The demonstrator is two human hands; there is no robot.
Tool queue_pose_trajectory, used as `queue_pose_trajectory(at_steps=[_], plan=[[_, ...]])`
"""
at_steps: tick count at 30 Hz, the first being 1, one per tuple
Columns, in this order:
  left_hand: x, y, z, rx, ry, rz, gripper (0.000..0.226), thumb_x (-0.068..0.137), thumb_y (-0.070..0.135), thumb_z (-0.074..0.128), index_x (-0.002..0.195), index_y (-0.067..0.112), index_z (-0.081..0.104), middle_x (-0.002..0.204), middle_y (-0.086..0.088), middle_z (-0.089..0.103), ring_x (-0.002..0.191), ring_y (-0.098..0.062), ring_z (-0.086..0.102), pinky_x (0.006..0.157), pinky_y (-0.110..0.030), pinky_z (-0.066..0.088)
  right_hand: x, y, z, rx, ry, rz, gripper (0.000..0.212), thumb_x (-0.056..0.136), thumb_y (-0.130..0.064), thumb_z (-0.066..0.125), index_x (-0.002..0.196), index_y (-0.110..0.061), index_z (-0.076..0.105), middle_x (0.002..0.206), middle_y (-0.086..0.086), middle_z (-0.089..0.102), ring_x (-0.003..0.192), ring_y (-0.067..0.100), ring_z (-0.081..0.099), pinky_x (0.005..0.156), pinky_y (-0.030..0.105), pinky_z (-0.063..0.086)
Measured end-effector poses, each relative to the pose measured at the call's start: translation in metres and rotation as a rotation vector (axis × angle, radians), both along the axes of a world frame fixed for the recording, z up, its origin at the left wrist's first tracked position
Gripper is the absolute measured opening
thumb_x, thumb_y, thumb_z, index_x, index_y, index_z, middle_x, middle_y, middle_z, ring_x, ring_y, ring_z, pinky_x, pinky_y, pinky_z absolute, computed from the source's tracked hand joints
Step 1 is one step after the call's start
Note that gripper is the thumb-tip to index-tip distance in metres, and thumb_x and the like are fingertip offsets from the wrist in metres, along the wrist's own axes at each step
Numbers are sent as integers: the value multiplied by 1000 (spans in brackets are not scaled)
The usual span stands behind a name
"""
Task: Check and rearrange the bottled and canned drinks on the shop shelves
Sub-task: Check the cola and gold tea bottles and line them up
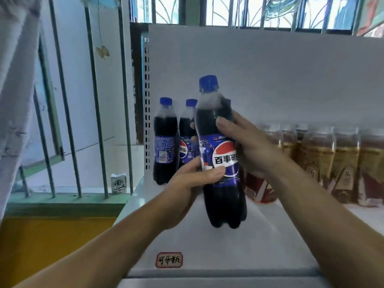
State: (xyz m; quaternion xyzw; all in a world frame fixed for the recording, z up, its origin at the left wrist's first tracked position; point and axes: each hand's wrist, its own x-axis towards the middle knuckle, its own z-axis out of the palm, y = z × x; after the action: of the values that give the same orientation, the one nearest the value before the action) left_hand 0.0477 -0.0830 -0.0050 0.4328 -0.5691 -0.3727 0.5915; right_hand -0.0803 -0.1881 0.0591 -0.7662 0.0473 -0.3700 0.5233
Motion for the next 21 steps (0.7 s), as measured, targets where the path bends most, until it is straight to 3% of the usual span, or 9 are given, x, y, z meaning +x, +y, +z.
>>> queue_pose_trajectory(at_steps=[3, 5, 7, 10, 13, 16, 19, 21], plan=[[-1, -2, -6, -1, 59, 13, 55, 77, 35, 68, 129, 21, 59, 120, -7, 70, 112, -26, 66, 102, -42, 49, 5, 1, -5, 42, -151, -81, 60, 73, -32, 84, 127, -23, 59, 111, 3, 74, 100, 25, 73, 85, 40, 59], [-1, -5, -6, -50, 56, 66, 58, 75, 45, 72, 129, 28, 58, 119, -4, 71, 107, -24, 67, 86, -35, 53, 7, 8, 7, 18, -256, -151, 58, 67, -29, 86, 116, -30, 57, 101, -7, 73, 89, 14, 74, 77, 28, 58], [-2, -6, -5, -85, 74, 100, 58, 74, 40, 75, 128, 34, 55, 117, 5, 71, 107, -14, 68, 81, -25, 55, 10, 12, 17, -9, -329, -214, 60, 61, -35, 79, 114, -34, 51, 103, -9, 67, 84, 9, 74, 72, 23, 58], [-2, -5, -6, -88, 130, 105, 52, 70, 37, 77, 120, 34, 62, 114, 5, 72, 107, -15, 69, 83, -28, 57, 16, 8, 16, 77, -395, -146, 72, 64, -35, 87, 125, -26, 50, 107, -1, 67, 85, 15, 74, 73, 27, 59], [-3, 0, -7, -19, 253, 1, 43, 67, 45, 76, 107, 30, 75, 114, -10, 73, 101, -29, 70, 79, -39, 59, 9, -1, 5, 323, -432, 153, 97, 60, -42, 92, 140, -9, 49, 112, 10, 69, 100, 26, 70, 86, 40, 58], [-5, 1, -6, 52, 353, -104, 59, 65, 52, 74, 112, 17, 74, 116, -20, 71, 94, -34, 71, 67, -39, 60, -1, -6, 1, 375, -469, 141, 76, 78, -29, 78, 142, -3, 48, 116, 14, 65, 104, 29, 65, 94, 45, 56], [-4, -4, -7, -38, 291, -50, 57, 66, 48, 83, 118, 26, 71, 125, -10, 68, 113, -33, 66, 91, -53, 57, -2, -7, 2, 360, -564, 29, 73, 77, -28, 77, 140, -5, 48, 111, 11, 66, 95, 23, 68, 89, 43, 57], [-5, -4, -9, -90, 229, -45, 62, 65, 44, 84, 122, 28, 67, 127, -8, 67, 115, -31, 65, 97, -55, 53, -1, -6, 4, 353, -623, 7, 72, 78, -25, 79, 139, -7, 46, 106, 7, 67, 90, 19, 70, 85, 39, 57]])
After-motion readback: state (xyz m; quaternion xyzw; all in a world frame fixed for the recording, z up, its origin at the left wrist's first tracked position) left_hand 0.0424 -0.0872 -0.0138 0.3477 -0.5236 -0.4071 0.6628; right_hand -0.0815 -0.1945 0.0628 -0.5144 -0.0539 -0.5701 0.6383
